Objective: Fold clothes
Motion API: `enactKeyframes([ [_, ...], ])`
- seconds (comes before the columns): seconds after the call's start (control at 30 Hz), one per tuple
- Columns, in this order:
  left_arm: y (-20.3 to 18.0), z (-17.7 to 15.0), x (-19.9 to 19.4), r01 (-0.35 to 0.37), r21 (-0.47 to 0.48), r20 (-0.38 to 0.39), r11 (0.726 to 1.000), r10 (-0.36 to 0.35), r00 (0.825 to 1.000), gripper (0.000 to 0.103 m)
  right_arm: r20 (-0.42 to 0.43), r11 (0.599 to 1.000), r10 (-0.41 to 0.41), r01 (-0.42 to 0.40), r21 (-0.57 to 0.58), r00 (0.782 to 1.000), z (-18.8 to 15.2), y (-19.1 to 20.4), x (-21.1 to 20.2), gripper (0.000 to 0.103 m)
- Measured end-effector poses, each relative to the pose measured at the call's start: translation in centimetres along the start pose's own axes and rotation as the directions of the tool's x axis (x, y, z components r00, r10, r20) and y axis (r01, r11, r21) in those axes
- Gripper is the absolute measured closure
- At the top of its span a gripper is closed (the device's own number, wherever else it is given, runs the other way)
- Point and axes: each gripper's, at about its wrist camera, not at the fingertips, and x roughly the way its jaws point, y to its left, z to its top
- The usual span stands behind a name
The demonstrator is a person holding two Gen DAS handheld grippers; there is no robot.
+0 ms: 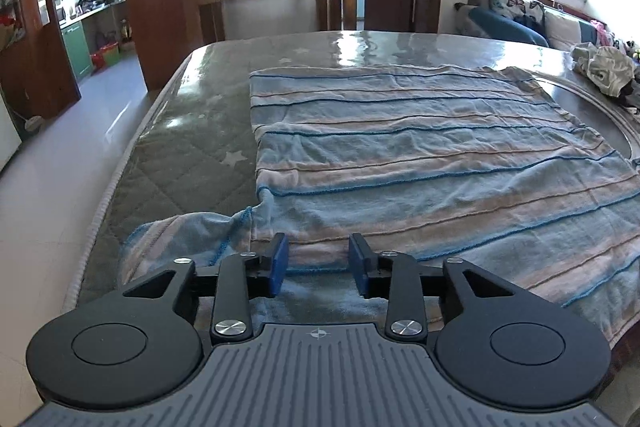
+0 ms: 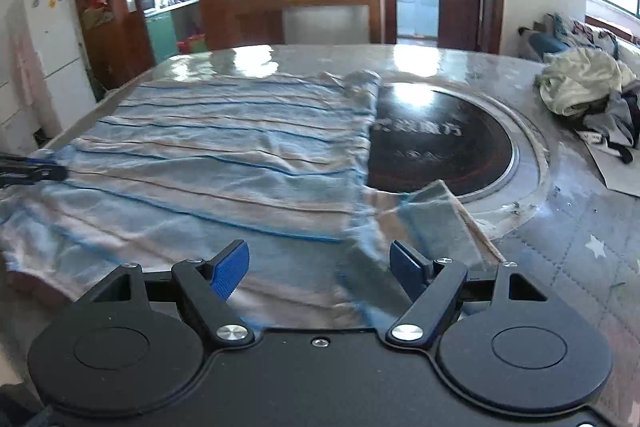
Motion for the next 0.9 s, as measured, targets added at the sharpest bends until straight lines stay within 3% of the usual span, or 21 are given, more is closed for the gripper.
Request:
enactKeyframes([
  [0.13, 0.1, -0.1, 0.1, 0.002, 0.0, 0.004, 1.0, -0.002, 1.0, 0.063, 0.016, 0.998, -0.064, 0.063, 0.028, 0.998, -0.1, -1.9, 0.2, 0.023],
  [0.43, 0.0, -0.1, 0.1, -0.005, -0.003, 0.009, 1.0, 0.005, 1.0, 0.062, 0.045, 0.981, -0.066, 0.057, 0.185, 0.997, 0.7, -4.9, -0.5, 0.024],
  [0.5, 0.0, 0.0, 0.1, -0.004, -0.006, 0.006, 1.0, 0.004, 1.0, 0.062, 0.039, 0.985, -0.075, 0.067, 0.16, 0.996, 1.0, -4.8, 0.1, 0.041],
  [0.73, 0.4, 0.0, 0.1, -0.002, -0.007, 0.005, 1.0, 0.002, 1.0, 0.061, 0.027, 0.987, -0.099, 0.095, 0.127, 0.995, 1.6, -5.0, 1.4, 0.081],
  [0.77, 0.4, 0.0, 0.1, -0.002, -0.008, 0.005, 1.0, 0.002, 1.0, 0.061, 0.027, 0.987, -0.107, 0.103, 0.123, 0.994, 1.7, -5.0, 1.3, 0.093],
  [0.9, 0.4, -0.1, 0.0, -0.002, -0.005, 0.008, 1.0, 0.002, 1.0, 0.06, 0.047, 0.988, -0.137, 0.133, 0.08, 0.99, 2.0, -4.7, 0.9, 0.098],
])
